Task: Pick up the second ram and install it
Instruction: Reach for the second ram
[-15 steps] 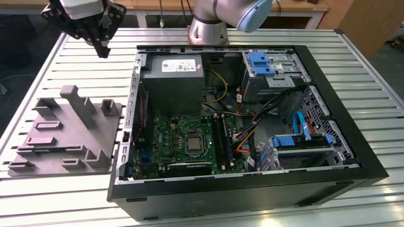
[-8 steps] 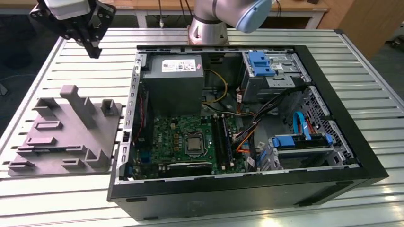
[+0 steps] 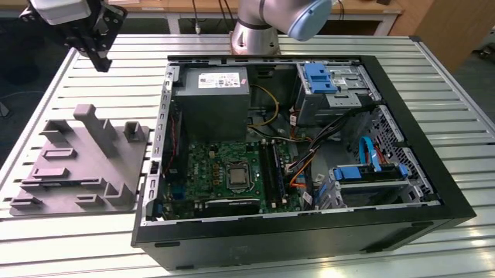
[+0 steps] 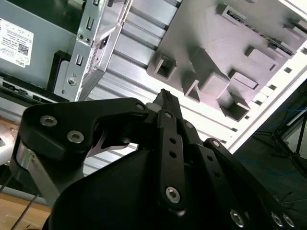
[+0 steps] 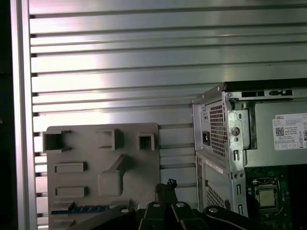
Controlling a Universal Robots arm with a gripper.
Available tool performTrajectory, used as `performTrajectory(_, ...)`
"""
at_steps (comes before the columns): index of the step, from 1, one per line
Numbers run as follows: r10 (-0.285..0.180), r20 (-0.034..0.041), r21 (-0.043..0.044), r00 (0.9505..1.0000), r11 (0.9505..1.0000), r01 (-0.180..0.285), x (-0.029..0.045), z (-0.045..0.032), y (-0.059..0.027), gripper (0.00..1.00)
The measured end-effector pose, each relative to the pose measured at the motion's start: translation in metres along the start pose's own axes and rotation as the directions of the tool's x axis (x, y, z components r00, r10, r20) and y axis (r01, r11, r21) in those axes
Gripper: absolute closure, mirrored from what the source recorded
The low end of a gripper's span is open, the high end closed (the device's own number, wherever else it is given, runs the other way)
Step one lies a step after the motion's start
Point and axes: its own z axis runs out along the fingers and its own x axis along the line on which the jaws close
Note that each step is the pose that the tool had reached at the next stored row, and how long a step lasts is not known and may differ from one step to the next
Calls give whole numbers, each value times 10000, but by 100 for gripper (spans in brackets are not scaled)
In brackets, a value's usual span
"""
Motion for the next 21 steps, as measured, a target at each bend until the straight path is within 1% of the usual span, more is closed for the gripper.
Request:
performTrajectory(12, -1, 0, -1, 10000, 10000, 1, 306, 5, -24, 90)
performTrajectory(21, 0, 1, -1, 10000, 10000, 0, 462, 40, -38, 90)
